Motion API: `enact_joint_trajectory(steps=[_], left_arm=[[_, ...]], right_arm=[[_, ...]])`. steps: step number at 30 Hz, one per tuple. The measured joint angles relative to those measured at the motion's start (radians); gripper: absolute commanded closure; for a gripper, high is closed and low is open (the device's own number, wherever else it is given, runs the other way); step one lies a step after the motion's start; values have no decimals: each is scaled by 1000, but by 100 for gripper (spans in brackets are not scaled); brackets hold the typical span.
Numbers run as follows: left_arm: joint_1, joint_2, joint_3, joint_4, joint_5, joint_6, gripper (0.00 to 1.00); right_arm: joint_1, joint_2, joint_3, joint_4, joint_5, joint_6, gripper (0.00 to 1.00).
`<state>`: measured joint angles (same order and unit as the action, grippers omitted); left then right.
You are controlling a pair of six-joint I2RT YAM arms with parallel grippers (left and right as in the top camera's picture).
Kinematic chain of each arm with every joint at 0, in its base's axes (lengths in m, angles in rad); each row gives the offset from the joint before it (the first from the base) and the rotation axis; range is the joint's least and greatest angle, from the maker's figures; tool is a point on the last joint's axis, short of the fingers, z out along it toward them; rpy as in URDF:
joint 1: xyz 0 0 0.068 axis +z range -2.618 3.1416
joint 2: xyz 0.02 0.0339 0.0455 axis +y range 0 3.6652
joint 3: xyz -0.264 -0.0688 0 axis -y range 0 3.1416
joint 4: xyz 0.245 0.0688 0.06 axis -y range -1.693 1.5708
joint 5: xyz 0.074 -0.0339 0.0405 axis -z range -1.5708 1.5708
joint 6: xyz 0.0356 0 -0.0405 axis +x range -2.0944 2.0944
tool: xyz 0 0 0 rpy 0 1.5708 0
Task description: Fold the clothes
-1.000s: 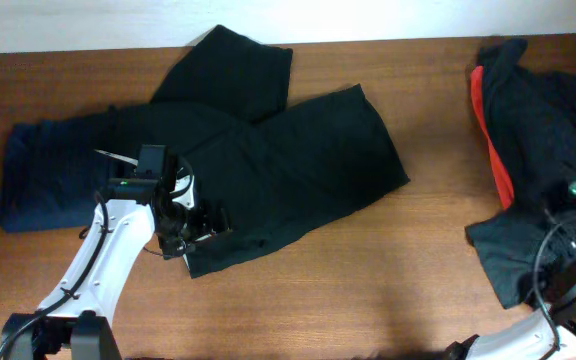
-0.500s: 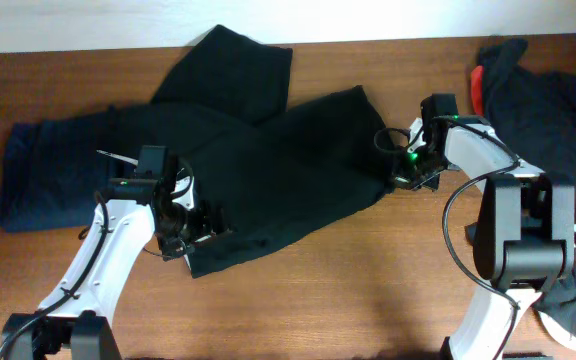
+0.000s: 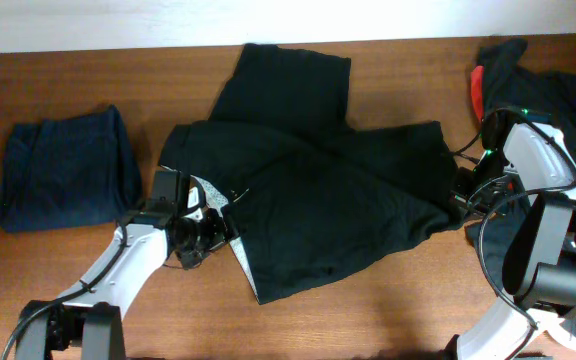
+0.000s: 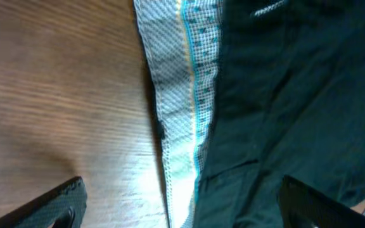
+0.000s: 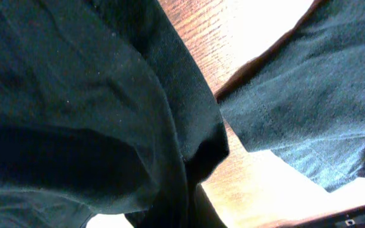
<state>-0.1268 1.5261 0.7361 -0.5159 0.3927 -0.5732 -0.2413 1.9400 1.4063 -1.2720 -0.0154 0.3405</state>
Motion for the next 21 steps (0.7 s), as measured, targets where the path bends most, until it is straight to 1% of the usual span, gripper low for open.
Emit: enact_joint_trajectory(steps=[2, 3, 4, 5, 6, 7, 9, 11, 13, 14, 16, 17, 18, 19, 20, 21], left_arm=[[-52, 2, -26, 53, 1, -35, 26], [-72, 5, -30, 62, 2, -58, 43], [-143, 22, -35, 108, 2, -80, 57], [-181, 40, -34, 148, 1, -92, 89], [-213, 63, -31, 173, 5, -101, 100], [-243, 93, -28, 190, 10, -109, 99], [-245, 119, -23, 190, 31, -113, 99], [-203, 122, 6, 99, 21, -79, 99], [-84, 143, 75, -40, -16, 7, 99], [1, 161, 145, -122, -28, 74, 99], [150, 169, 328, -180, -35, 163, 99], [191, 169, 399, -187, -34, 181, 94], [232, 169, 470, -187, -38, 198, 81], [250, 168, 489, -200, -49, 210, 69], [263, 168, 492, -247, -69, 216, 63], [269, 171, 492, -304, -91, 217, 51]], right_arm=[[0, 0, 0, -2, 0, 0, 96], [0, 0, 0, -2, 0, 0, 96], [0, 0, 0, -3, 0, 1, 96], [0, 0, 0, -4, 0, 0, 96], [0, 0, 0, -4, 0, 0, 96], [0, 0, 0, -7, 0, 0, 96], [0, 0, 0, -16, 0, 0, 96], [3, 0, 0, -43, -5, 0, 96], [17, 0, -1, -54, -41, 0, 96], [49, 0, -2, -63, -97, 0, 96], [141, 0, -2, -55, -186, 1, 96], [196, 0, -2, -38, -221, 5, 96], [253, 0, -2, -17, -241, 14, 96], [297, 0, -2, -3, -246, 23, 96], [332, 0, -2, 10, -237, 33, 96], [348, 0, -2, 16, -229, 40, 96]])
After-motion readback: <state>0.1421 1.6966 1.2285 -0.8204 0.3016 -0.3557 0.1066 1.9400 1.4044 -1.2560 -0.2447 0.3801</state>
